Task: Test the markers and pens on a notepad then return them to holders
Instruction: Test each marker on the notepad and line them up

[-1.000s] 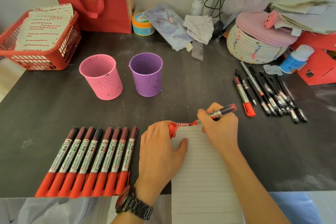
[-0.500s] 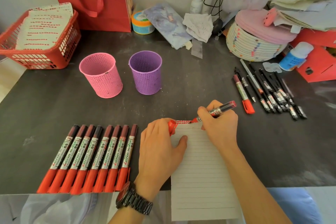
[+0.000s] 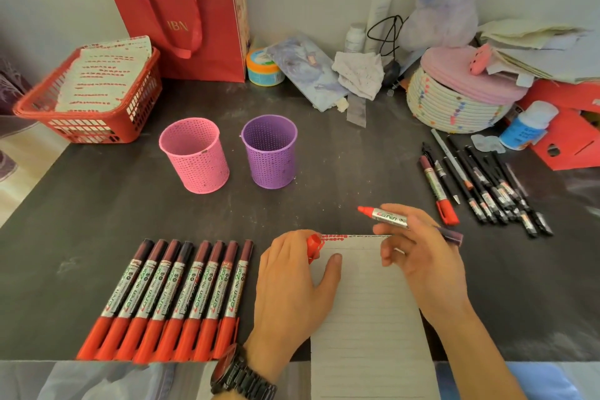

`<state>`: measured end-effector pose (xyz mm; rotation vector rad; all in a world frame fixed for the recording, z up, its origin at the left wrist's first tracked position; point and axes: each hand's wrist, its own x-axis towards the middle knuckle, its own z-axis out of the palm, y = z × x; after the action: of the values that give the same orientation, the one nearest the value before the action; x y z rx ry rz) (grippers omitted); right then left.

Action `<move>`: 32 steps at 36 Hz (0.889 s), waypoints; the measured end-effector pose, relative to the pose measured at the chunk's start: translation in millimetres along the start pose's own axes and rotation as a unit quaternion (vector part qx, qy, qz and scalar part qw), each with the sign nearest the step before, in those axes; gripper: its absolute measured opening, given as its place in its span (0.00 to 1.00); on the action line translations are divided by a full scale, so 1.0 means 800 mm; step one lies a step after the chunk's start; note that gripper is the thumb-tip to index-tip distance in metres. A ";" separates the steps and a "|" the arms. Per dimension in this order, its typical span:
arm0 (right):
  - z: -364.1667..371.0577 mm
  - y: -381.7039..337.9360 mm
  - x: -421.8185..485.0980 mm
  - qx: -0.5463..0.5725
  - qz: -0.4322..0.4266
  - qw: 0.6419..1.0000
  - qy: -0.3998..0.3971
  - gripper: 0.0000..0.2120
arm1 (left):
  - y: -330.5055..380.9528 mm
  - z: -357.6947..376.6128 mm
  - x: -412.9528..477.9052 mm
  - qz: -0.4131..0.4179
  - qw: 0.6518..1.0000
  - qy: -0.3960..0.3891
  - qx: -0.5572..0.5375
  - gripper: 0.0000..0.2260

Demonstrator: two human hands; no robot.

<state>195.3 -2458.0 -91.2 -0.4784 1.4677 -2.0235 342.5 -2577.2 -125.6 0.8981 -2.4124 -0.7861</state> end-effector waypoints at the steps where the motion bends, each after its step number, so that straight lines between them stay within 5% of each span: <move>1: -0.001 0.000 -0.007 -0.006 -0.002 1.000 0.001 0.12 | 0.001 -0.001 -0.001 0.006 1.000 0.007 -0.010 0.09; 3: -0.004 0.003 -0.016 -0.024 -0.010 0.999 0.024 0.07 | 0.004 -0.003 -0.003 0.013 0.999 0.018 -0.028 0.09; 9: -0.010 0.008 -0.024 -0.010 -0.037 0.994 0.104 0.15 | 0.002 -0.002 -0.008 0.004 0.999 -0.015 -0.045 0.12; 18: -0.009 0.013 -0.023 -0.051 -0.032 0.993 0.100 0.13 | -0.005 0.000 -0.014 -0.015 0.991 -0.033 -0.127 0.11; 22: -0.007 0.015 -0.023 -0.090 -0.035 0.989 0.112 0.16 | -0.004 -0.002 -0.012 0.032 0.996 -0.061 -0.064 0.08; 32: -0.008 0.017 -0.025 -0.101 -0.040 0.990 0.092 0.15 | -0.003 -0.007 -0.008 0.053 0.994 -0.082 -0.047 0.16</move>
<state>210.1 -2443.9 -104.8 -0.4475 1.8041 -2.0353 351.1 -2576.3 -123.9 0.6860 -2.5157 -0.9584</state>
